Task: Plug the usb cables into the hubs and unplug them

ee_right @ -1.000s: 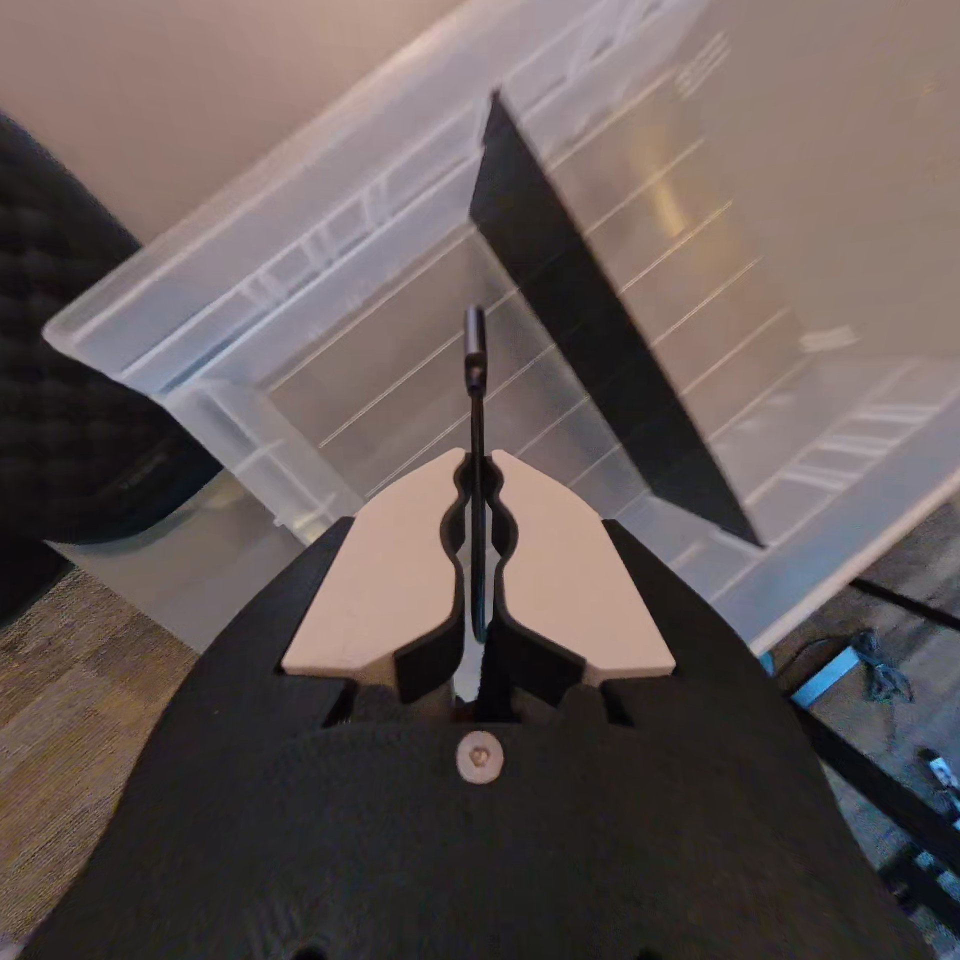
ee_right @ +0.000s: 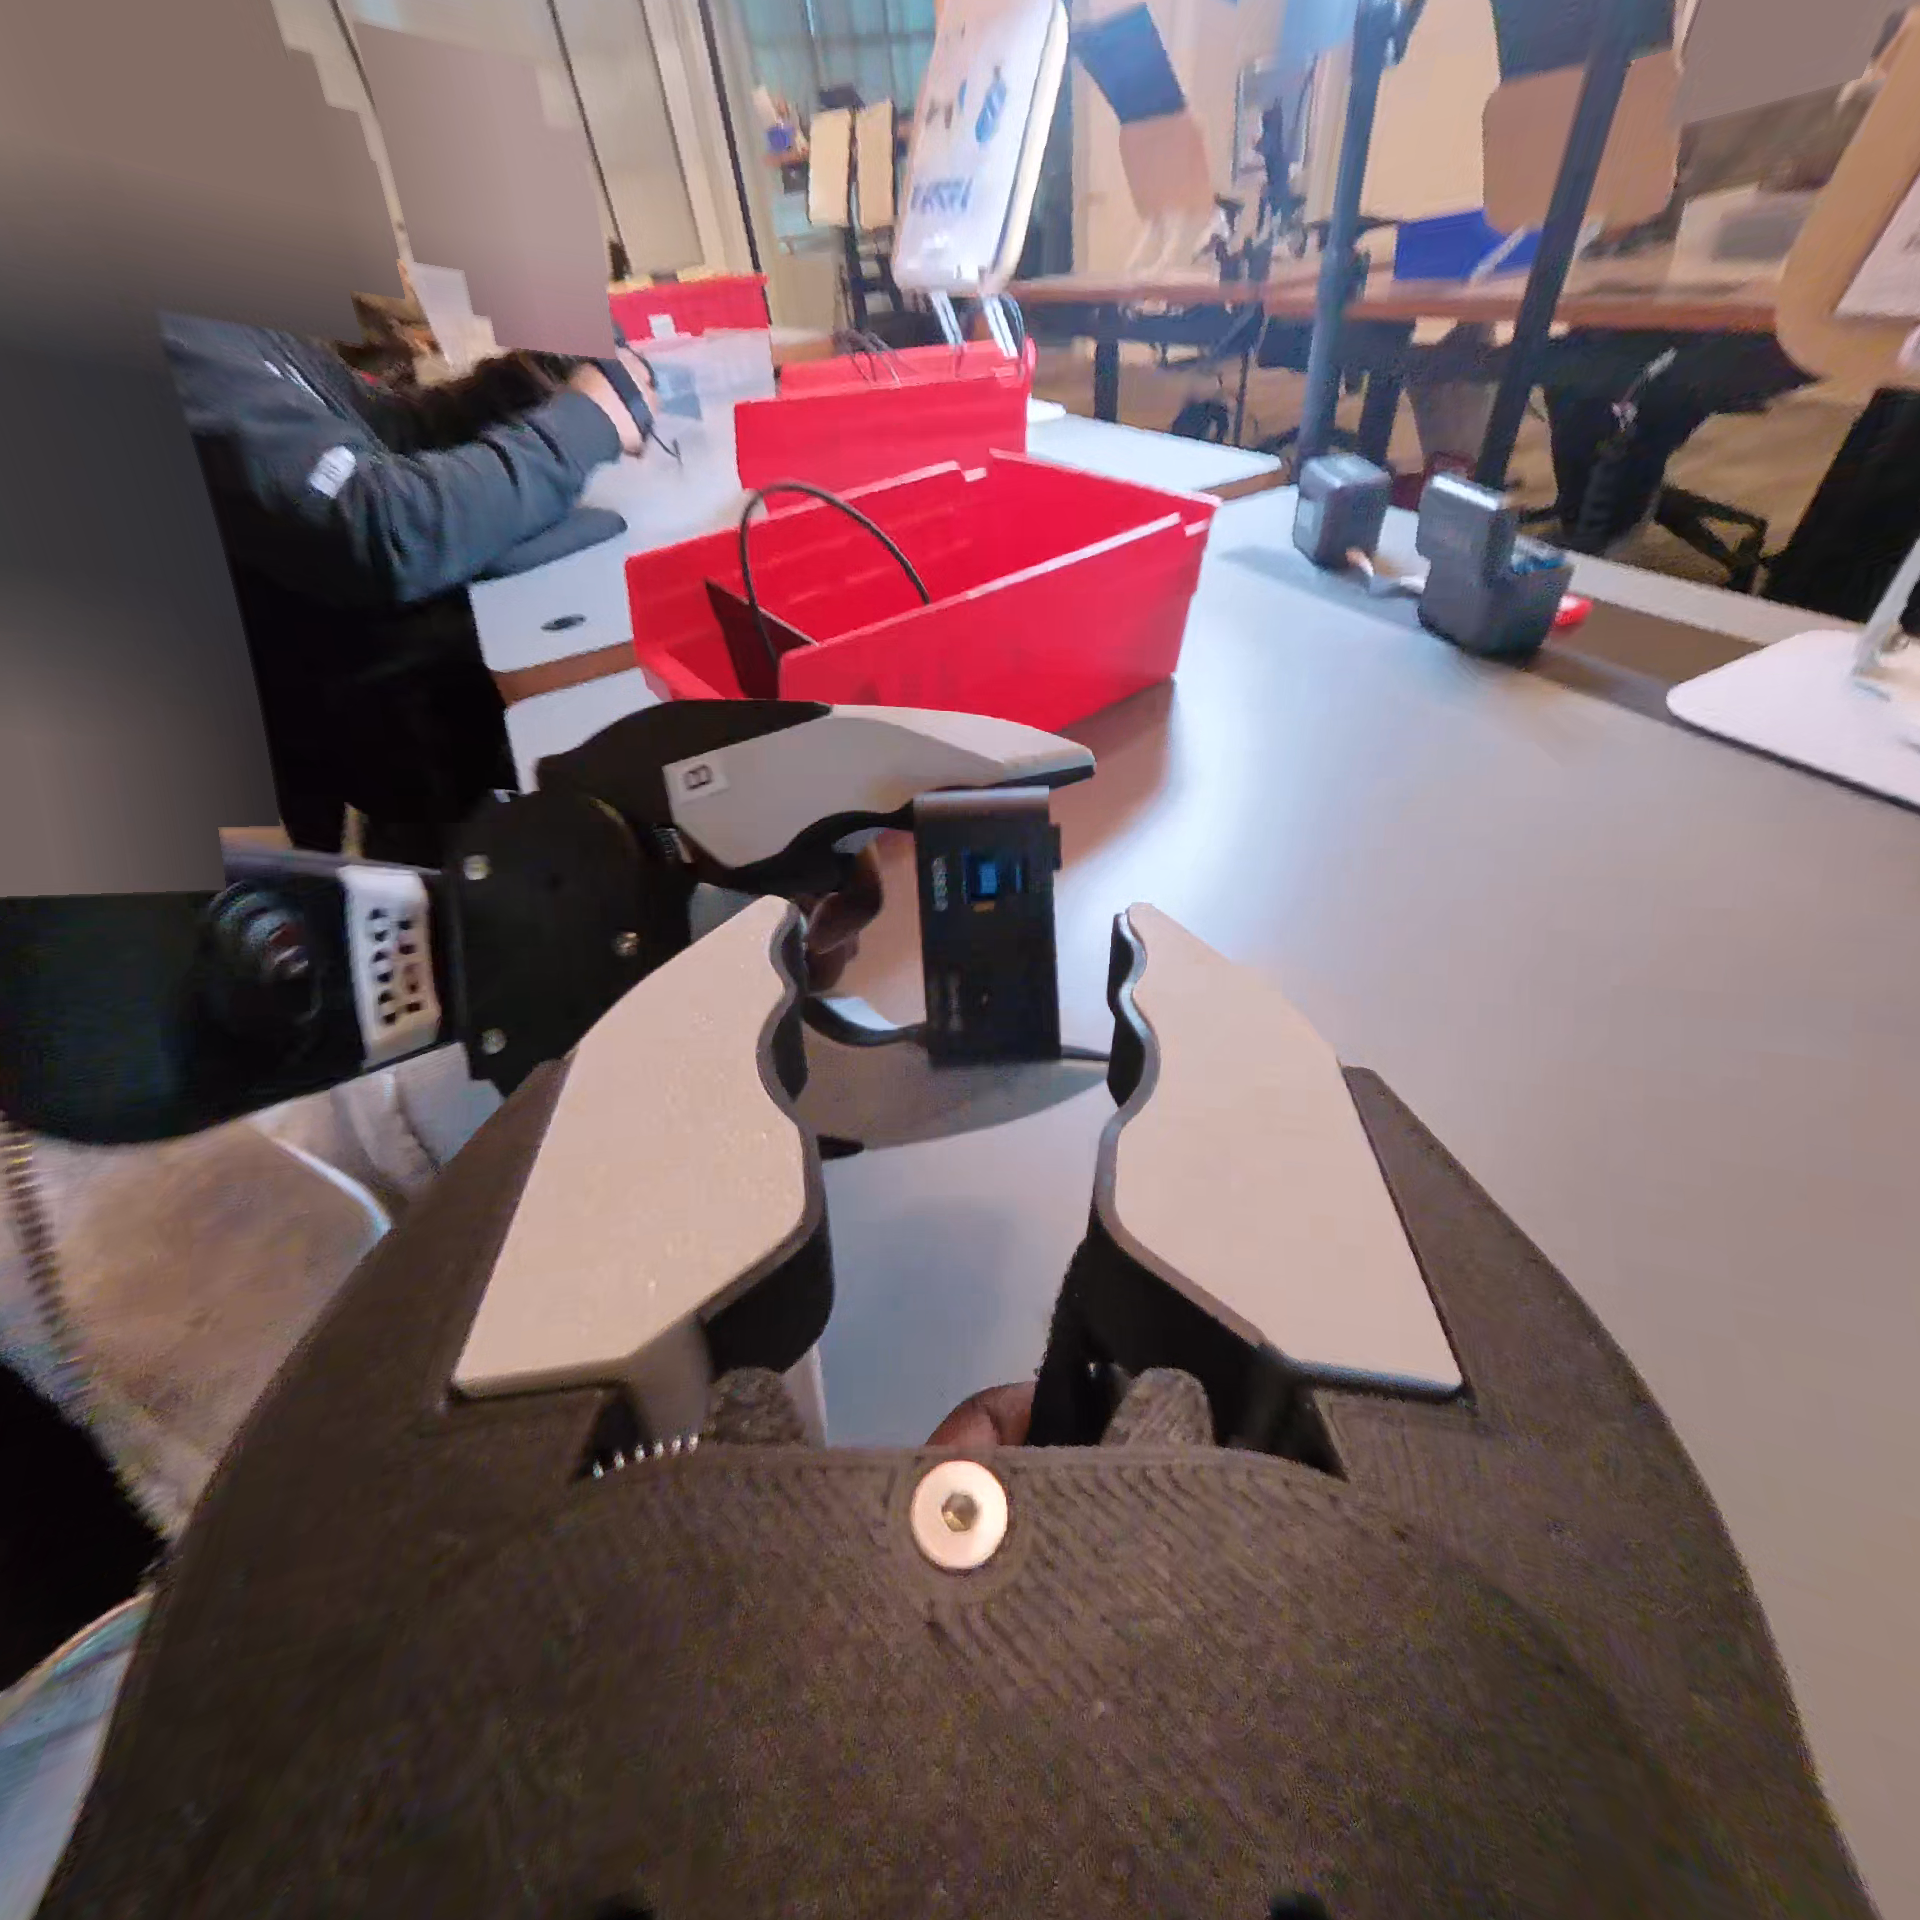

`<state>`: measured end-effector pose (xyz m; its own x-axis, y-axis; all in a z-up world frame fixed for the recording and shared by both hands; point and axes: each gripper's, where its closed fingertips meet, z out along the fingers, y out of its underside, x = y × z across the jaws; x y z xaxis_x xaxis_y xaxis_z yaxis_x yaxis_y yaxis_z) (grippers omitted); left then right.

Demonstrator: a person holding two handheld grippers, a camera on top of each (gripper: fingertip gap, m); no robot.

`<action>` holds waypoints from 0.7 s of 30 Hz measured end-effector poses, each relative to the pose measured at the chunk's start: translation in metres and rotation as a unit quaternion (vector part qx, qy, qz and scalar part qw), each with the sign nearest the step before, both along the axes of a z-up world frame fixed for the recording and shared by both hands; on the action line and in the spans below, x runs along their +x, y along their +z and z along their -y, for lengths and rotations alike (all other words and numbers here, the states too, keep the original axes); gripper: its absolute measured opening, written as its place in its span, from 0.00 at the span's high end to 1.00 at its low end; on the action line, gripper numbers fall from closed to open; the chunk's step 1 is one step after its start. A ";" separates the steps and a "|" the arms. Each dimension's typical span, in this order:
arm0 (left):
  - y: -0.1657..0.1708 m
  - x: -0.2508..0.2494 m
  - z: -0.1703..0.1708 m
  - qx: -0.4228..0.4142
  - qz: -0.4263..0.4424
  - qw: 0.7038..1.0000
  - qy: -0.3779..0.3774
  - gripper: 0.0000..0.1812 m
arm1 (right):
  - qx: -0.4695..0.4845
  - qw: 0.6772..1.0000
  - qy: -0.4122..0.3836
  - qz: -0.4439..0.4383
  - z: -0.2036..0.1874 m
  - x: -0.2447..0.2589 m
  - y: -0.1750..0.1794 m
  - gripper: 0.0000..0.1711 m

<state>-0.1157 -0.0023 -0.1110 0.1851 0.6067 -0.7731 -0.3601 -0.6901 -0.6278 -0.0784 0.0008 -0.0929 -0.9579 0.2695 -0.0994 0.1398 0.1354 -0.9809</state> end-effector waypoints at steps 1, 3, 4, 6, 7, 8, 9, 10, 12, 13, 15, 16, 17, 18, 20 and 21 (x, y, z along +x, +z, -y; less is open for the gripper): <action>-0.002 0.001 -0.004 -0.015 -0.004 1.000 -0.005 0.65 | 0.014 1.000 -0.013 -0.004 0.002 -0.004 -0.006 0.68; -0.006 0.003 -0.011 -0.025 -0.001 1.000 -0.016 0.65 | 0.039 0.998 -0.021 -0.041 0.002 -0.008 -0.013 0.80; -0.008 0.003 -0.014 -0.026 0.005 0.999 -0.022 0.66 | 0.049 0.996 -0.018 -0.065 0.000 -0.007 -0.014 0.84; -0.010 0.005 -0.021 -0.024 0.018 0.999 -0.043 0.67 | 0.054 0.996 -0.019 -0.073 -0.006 -0.008 -0.014 0.84; -0.010 0.007 -0.024 -0.014 0.028 0.998 -0.058 0.67 | 0.050 0.996 -0.026 -0.074 -0.011 -0.011 -0.012 0.84; -0.006 0.009 -0.024 0.004 0.034 0.997 -0.070 0.66 | 0.043 0.995 -0.042 -0.080 -0.018 -0.017 -0.008 0.84; 0.000 0.011 -0.021 0.029 0.035 0.996 -0.082 0.66 | 0.039 0.993 -0.070 -0.089 -0.030 -0.026 -0.003 0.84; 0.007 0.012 -0.015 0.062 0.039 0.993 -0.094 0.66 | 0.038 0.989 -0.103 -0.100 -0.044 -0.038 0.003 0.84; 0.019 0.010 0.005 0.149 0.059 0.981 -0.111 0.65 | 0.035 0.976 -0.176 -0.123 -0.082 -0.062 0.020 0.84; 0.025 0.007 0.021 0.207 0.071 0.969 -0.117 0.65 | 0.035 0.968 -0.211 -0.134 -0.104 -0.074 0.029 0.84; 0.033 0.000 0.057 0.348 0.097 0.923 -0.133 0.64 | 0.035 0.946 -0.284 -0.151 -0.152 -0.098 0.052 0.84; 0.036 -0.003 0.077 0.428 0.111 0.885 -0.147 0.64 | 0.033 0.933 -0.322 -0.159 -0.178 -0.110 0.065 0.84; 0.039 -0.005 0.094 0.508 0.126 0.835 -0.172 0.63 | 0.032 0.917 -0.360 -0.167 -0.204 -0.123 0.076 0.84; 0.043 -0.004 0.105 0.571 0.143 0.781 -0.208 0.62 | 0.037 0.902 -0.396 -0.170 -0.230 -0.137 0.085 0.84; 0.045 -0.004 0.114 0.634 0.167 0.711 -0.255 0.62 | 0.058 0.869 -0.467 -0.155 -0.282 -0.169 0.092 0.84; 0.040 -0.007 0.114 0.641 0.173 0.705 -0.249 0.62 | 0.072 0.853 -0.498 -0.140 -0.306 -0.187 0.089 0.84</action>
